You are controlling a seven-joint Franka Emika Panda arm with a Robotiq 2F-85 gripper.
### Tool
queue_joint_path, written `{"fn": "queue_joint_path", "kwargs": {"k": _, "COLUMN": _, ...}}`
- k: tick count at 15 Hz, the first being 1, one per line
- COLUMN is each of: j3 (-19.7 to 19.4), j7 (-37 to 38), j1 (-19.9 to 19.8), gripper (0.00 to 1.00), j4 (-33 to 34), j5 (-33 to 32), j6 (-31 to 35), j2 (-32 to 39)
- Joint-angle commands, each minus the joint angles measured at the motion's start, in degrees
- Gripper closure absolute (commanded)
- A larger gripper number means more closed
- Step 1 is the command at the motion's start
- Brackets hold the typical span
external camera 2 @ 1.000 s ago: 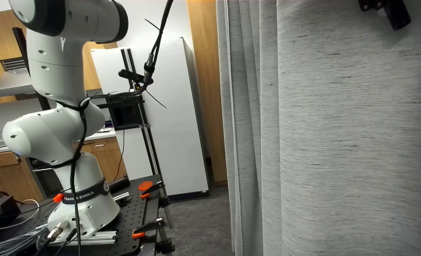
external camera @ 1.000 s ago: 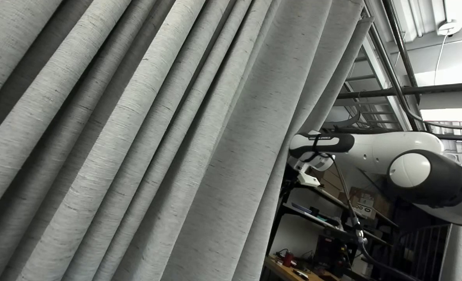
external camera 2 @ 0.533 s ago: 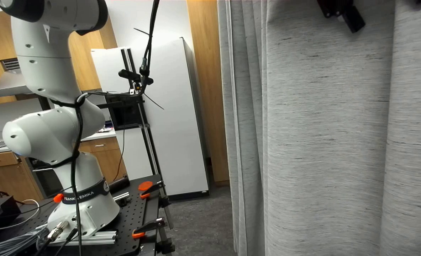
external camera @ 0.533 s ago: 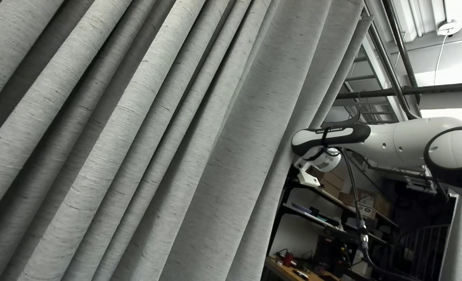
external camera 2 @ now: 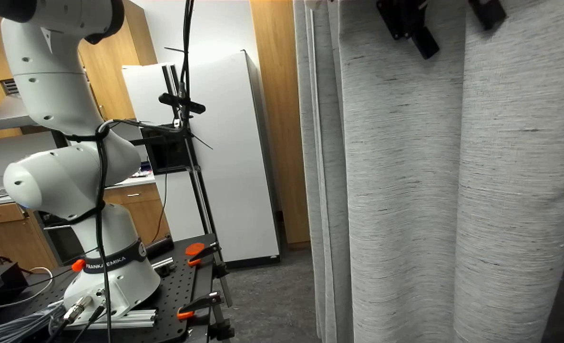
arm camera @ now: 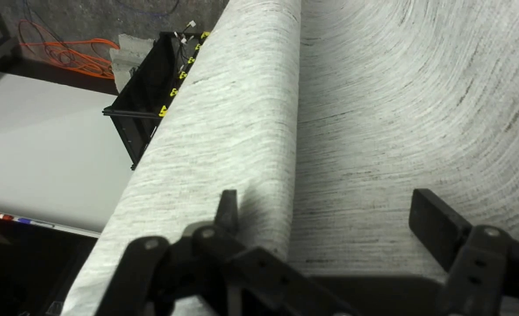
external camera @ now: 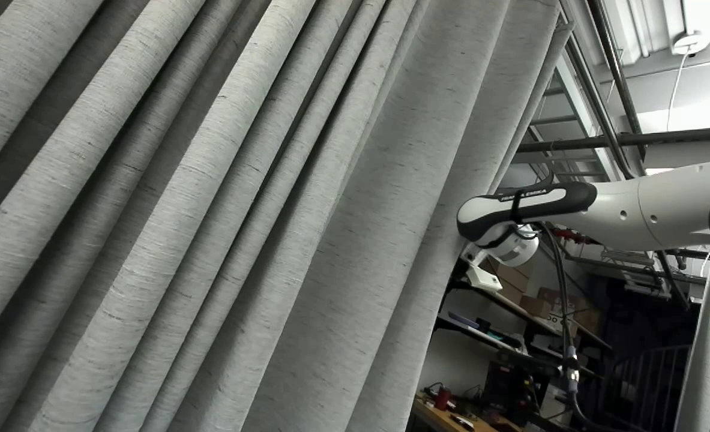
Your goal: Draw the curtain closed
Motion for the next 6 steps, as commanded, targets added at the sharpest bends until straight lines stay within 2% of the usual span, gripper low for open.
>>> {"fn": "queue_joint_path", "kwargs": {"k": 1, "j3": -5.73, "j7": -0.3, "j1": 5.54, "gripper": 0.0, "j4": 0.22, "j5": 0.5, "j6": -0.24, "j2": 0.1}}
{"fn": "queue_joint_path", "kwargs": {"k": 6, "j3": -5.73, "j7": -0.3, "j1": 5.54, "gripper": 0.0, "j4": 0.01, "j5": 0.5, "j6": -0.2, "j2": 0.09}}
